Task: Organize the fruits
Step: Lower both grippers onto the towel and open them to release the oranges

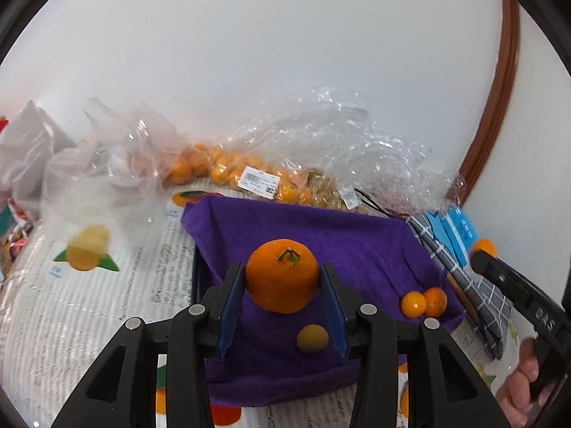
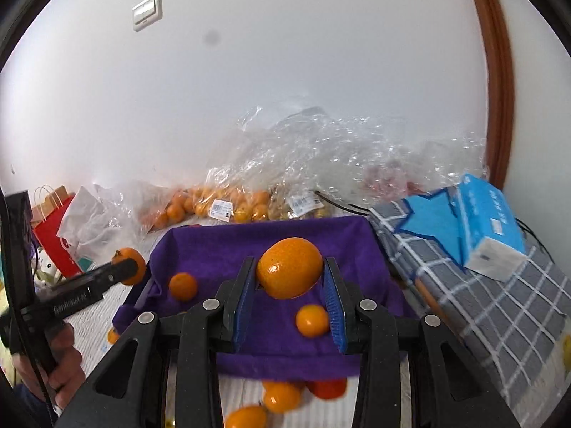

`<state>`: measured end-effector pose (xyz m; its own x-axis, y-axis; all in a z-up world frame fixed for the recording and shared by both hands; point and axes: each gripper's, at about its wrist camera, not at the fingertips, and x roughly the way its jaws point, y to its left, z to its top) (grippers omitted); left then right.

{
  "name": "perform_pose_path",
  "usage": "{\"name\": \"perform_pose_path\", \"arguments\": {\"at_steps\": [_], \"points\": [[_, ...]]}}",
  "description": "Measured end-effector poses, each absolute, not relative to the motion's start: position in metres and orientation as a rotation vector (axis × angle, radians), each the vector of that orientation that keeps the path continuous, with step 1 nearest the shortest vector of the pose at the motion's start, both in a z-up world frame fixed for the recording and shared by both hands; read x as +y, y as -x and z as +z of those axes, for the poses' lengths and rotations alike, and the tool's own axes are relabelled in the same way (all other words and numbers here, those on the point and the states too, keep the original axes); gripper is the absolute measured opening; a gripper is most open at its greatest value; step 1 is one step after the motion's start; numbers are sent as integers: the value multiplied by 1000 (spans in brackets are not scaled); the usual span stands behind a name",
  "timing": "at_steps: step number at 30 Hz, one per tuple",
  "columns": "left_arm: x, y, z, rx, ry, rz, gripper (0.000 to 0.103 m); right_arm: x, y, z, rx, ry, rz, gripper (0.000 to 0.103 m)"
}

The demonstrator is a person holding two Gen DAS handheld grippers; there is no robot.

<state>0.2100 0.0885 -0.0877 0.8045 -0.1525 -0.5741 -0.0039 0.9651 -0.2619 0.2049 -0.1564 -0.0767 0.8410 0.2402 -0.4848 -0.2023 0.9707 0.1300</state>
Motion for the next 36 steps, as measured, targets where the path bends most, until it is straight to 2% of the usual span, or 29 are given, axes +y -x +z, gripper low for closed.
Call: {"name": "perform_pose_path", "arguments": {"at_steps": [13, 36], "points": [[81, -216, -119, 679, 241, -103, 41, -155, -225, -128, 633, -124, 303, 37], [73, -226, -127, 709, 219, -146, 41, -133, -232, -148, 706, -58, 313, 37]]}}
